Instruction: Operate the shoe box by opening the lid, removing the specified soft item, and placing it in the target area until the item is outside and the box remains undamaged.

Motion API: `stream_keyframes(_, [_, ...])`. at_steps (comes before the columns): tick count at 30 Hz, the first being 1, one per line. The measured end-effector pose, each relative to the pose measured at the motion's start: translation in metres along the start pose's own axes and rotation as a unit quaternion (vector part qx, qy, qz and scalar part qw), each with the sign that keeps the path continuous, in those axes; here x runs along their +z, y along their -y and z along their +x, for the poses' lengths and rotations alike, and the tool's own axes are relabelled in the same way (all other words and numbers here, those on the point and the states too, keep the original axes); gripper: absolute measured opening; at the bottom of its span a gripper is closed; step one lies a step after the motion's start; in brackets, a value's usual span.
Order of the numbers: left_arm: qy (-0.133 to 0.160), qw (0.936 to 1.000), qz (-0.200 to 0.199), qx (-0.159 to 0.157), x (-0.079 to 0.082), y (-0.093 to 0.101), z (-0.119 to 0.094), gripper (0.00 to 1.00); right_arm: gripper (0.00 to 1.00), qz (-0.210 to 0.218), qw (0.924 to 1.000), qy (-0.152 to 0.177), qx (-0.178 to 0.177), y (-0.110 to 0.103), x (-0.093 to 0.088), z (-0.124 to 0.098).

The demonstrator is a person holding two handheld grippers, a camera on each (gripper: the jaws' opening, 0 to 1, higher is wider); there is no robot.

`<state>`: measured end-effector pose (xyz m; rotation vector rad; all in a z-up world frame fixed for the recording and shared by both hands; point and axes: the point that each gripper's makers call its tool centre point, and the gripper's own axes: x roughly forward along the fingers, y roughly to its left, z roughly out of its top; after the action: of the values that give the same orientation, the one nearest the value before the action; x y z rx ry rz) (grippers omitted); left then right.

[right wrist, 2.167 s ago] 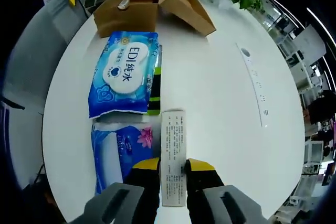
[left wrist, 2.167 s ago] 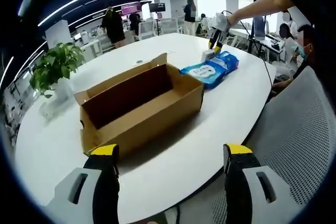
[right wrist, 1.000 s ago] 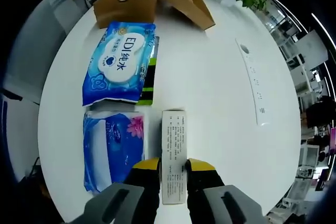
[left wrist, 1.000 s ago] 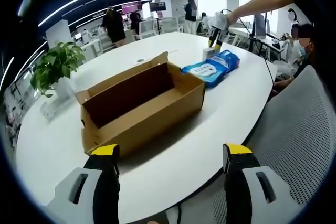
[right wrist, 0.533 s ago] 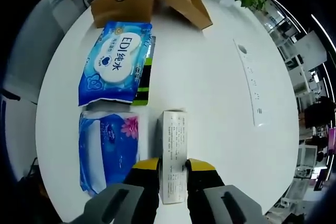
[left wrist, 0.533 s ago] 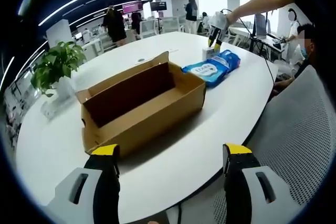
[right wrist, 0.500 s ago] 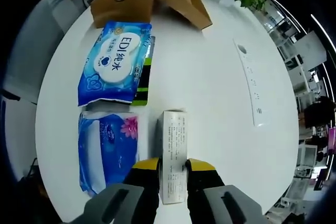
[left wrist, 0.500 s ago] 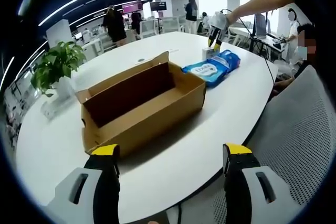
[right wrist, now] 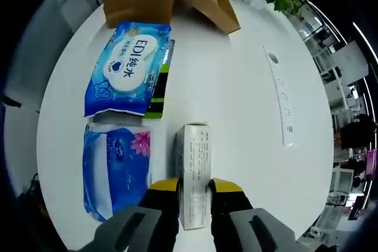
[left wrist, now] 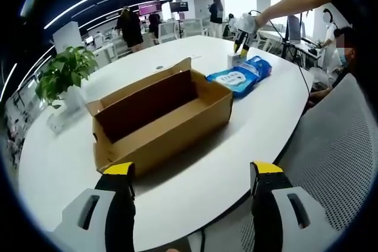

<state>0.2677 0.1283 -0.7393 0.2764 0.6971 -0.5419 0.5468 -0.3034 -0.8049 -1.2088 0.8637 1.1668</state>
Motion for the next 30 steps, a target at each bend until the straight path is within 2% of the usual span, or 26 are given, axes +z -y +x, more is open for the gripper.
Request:
stream_keyframes(9, [0.001, 1.0000, -0.001, 0.001, 0.000, -0.001, 0.000, 0.82, 0.16, 0.013, 0.9999, 0.003, 0.001, -0.001, 0.001, 0.000])
stream_keyframes(23, [0.012, 0.9999, -0.002, 0.003, 0.004, -0.002, -0.002, 0.82, 0.26, 0.035, 0.9992, 0.011, -0.013, 0.000, 0.006, -0.009])
stream_keyframes(30, [0.024, 0.9997, -0.008, 0.003, 0.009, -0.002, -0.003, 0.83, 0.33, 0.063, 0.9976, 0.017, -0.025, -0.004, 0.008, -0.015])
